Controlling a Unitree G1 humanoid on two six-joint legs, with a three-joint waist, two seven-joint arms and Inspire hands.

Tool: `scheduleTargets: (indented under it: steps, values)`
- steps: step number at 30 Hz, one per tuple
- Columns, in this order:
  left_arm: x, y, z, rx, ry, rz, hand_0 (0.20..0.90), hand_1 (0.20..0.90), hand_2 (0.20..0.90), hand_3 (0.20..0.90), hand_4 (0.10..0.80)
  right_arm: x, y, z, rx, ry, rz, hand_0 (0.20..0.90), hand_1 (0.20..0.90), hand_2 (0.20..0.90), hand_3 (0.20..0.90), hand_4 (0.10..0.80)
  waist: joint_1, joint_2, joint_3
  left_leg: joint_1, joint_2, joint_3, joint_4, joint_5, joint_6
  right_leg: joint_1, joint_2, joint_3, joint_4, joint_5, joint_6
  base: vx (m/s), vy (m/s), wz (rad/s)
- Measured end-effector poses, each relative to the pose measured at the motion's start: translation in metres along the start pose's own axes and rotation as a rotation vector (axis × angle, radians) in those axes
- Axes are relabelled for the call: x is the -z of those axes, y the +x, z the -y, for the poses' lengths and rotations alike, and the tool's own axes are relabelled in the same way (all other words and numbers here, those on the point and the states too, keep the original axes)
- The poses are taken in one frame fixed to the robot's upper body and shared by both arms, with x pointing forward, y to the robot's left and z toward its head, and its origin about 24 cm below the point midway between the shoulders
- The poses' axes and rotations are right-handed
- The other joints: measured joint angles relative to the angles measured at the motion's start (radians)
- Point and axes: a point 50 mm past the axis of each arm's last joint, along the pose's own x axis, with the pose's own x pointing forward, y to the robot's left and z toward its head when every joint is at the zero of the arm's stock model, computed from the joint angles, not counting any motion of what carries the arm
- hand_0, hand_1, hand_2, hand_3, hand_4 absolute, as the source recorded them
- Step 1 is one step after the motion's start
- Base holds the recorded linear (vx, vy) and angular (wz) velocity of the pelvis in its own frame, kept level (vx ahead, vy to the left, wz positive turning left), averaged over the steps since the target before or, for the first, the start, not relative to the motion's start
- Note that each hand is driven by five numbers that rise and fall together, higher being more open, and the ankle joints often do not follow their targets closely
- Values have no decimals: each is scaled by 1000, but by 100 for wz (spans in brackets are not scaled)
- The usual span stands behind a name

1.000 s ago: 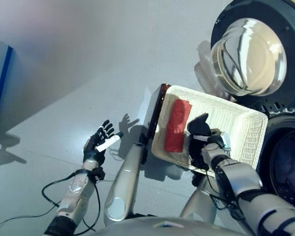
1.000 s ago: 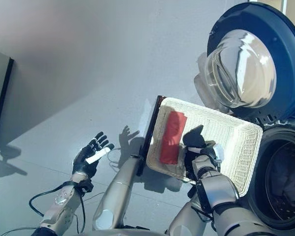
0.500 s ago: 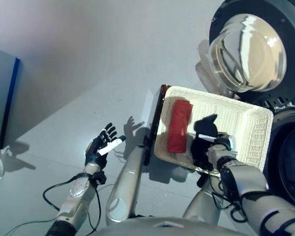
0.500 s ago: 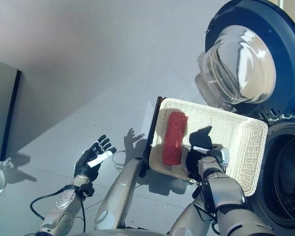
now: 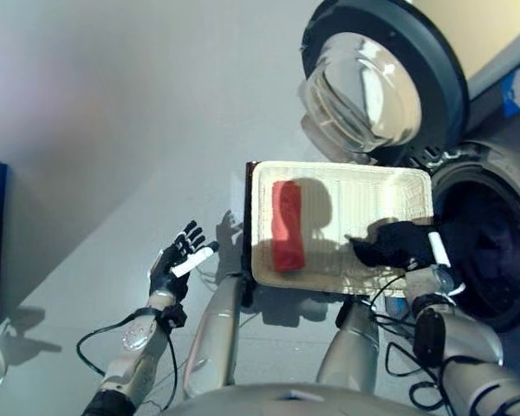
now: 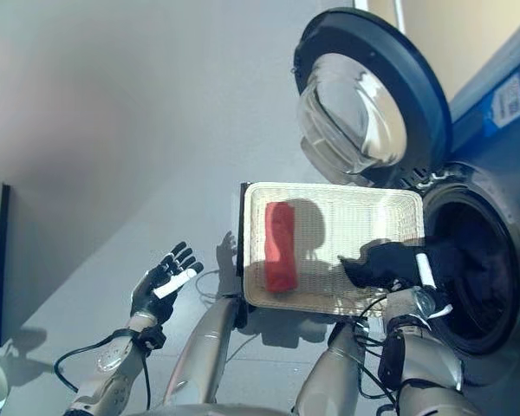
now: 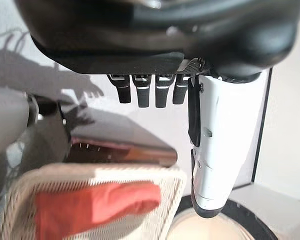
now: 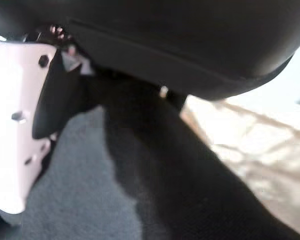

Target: Pick up the clothes and place them into the washing machine

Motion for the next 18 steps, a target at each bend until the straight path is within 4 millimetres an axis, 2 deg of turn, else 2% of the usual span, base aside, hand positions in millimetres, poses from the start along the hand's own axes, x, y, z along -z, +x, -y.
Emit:
scheduleTargets:
  steps: [7,13,18]
  values:
    - [4,0,4,1,-57,-11,900,900,900,900,800,10,-11,-13,27,485,-49,200,200,200,200,300,-23,0,0,-1,0,22,7,-6,4,-18,-1,28,-1,7,-9,6,8,-8]
    - [6,-1,3,-7,-75,-26,900,900,900,900,800,6,-13,-19,104,683,-53,200,200,200,200,300,-21,2,1,-5,-1,29,25,-18,8,-19,-4,33,-1,7,-9,-1,6,-2]
    - [10,-1,8,10,-68,-48,900,900,900,900,800,-15,-13,-32,174,777,-43,200,200,200,200,300,-21,8,3,-23,-1,39,46,-31,13,-43,-8,45,9,7,-9,3,10,-4]
